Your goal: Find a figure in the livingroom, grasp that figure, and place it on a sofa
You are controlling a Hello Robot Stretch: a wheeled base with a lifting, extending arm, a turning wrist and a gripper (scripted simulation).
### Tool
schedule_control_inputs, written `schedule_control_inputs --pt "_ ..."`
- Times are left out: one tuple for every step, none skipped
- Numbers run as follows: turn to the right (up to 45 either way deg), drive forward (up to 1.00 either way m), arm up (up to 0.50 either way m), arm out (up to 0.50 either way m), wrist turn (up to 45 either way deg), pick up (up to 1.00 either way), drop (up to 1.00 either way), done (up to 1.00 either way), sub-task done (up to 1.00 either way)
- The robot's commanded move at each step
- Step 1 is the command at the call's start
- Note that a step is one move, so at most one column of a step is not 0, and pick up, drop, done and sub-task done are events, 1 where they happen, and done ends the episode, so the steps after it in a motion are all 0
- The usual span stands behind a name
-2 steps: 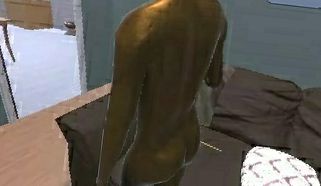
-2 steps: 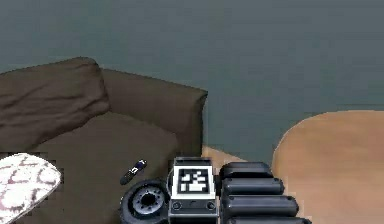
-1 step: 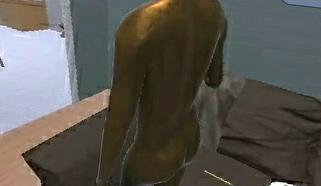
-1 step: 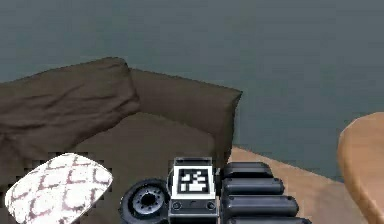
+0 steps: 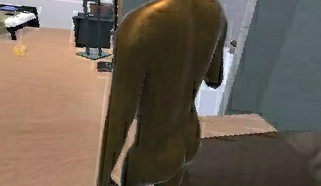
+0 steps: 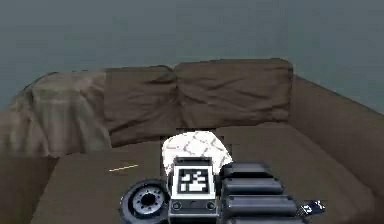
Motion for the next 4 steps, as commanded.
schedule_control_inputs --pt "-45.0 0.00 0.00 0.00 0.0 0.00 0.00 0.00 0.00" --pt "-3.0 0.00 0.00 0.00 0.0 0.00 0.00 0.00 0.00" --pt "45.0 0.00 0.00 0.00 0.0 0.00 0.00 0.00 0.00" --pt "39.0 0.00 0.00 0.00 0.0 0.00 0.00 0.00 0.00"
